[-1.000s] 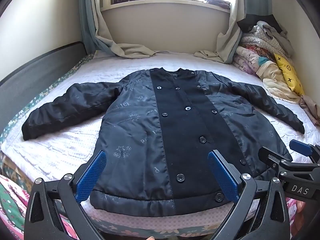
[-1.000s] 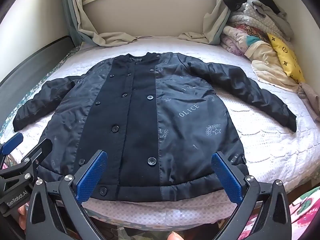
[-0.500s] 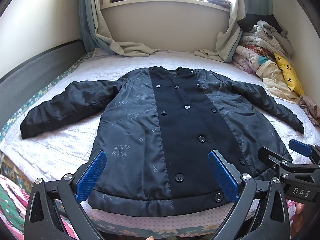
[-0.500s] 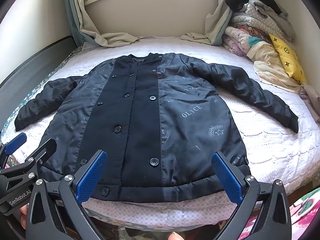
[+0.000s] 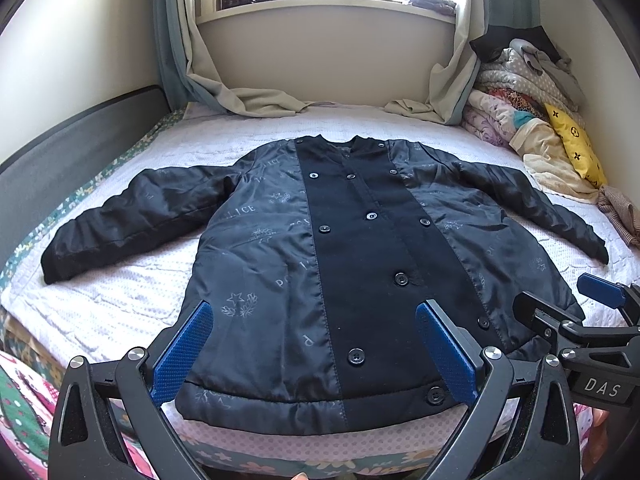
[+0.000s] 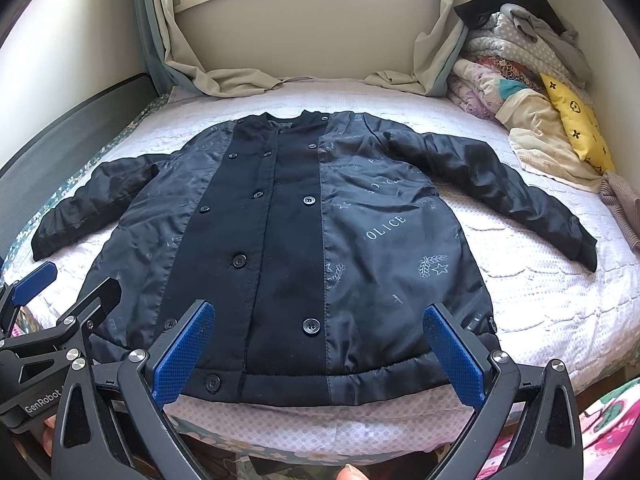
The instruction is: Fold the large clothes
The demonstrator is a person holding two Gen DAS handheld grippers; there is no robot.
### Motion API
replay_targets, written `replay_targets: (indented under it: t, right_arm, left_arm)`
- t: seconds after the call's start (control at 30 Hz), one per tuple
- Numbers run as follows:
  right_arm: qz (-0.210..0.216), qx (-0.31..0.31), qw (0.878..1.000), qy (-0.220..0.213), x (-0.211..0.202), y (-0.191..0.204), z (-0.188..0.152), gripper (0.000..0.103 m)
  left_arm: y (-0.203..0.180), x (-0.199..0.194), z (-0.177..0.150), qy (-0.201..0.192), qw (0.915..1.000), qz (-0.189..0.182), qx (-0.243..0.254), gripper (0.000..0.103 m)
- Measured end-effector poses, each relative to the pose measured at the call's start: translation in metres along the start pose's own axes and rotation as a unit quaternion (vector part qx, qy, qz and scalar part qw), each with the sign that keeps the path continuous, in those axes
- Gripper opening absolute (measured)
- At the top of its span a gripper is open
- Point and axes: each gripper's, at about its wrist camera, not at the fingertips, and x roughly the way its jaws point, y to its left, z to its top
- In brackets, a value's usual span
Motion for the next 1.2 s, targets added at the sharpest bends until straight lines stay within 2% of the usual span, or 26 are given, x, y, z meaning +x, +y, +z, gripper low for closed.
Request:
replay_targets:
  t: [1.2]
  right_arm:
    - [0.003, -0.002, 1.000, -0.008, -0.0031, -0.0009, 0.0002, 0.103]
  left_arm:
    - [0.0043, -0.0028, 0.0006, 0.000, 1.0000, -0.001, -0.005, 0.103]
